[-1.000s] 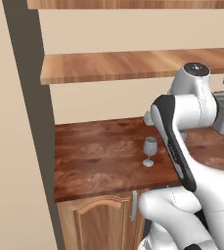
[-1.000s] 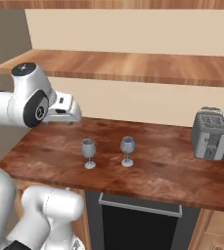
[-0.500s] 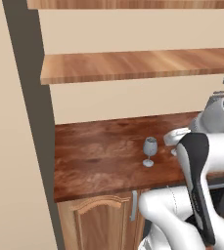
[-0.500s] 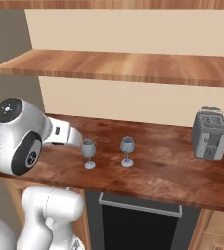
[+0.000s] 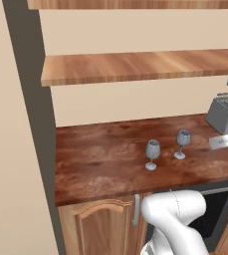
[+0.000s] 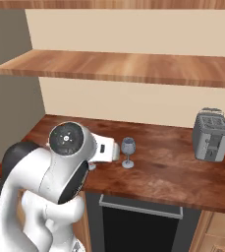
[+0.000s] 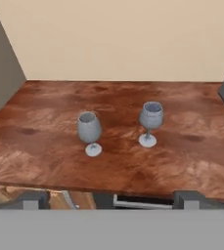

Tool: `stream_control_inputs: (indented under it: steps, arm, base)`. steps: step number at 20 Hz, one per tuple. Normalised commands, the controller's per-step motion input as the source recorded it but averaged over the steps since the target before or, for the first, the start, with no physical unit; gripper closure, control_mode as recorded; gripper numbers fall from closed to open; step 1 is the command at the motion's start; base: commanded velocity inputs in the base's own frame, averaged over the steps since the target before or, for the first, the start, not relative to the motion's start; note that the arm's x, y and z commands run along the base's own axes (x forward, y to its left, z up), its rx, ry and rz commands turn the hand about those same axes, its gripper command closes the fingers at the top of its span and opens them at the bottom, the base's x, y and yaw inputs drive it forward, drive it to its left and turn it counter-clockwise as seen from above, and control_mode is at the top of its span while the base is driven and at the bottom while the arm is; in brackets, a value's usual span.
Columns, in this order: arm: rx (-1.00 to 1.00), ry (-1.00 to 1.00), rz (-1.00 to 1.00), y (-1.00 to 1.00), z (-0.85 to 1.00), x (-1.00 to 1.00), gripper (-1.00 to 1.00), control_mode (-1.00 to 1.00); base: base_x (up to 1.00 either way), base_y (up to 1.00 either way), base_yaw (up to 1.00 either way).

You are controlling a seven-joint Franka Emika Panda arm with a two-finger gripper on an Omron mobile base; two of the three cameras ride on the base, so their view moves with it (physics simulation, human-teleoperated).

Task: Retrieve the wine glasses from the counter and place one next to each plate.

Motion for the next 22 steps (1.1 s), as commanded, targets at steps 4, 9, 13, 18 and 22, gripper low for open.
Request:
stream_control_inputs:
  steps: [4, 9, 13, 18, 22]
  arm:
    - [0.01, -0.23, 0.16, -0.86, -0.18, 0.0, -1.0, -1.0]
    - [-0.01, -0.32, 0.13, -0.67, -0.31, -0.01, -1.0, -1.0]
    - [0.0, -0.09, 0.06, -0.55, -0.24, 0.21, -1.0, -1.0]
    - [0.0, 0.03, 0.0, -0.13, -0.03, 0.46, -1.0, -1.0]
    - [0.0, 0.13, 0.0, 0.0, 0.0, 0.51, -1.0, -1.0]
  base:
    - [0.0, 0.0, 0.0]
    - [0.0, 0.0, 0.0]
    - [0.0, 0.0, 0.0]
    - [0.0, 0.0, 0.0]
    - [0.0, 0.0, 0.0]
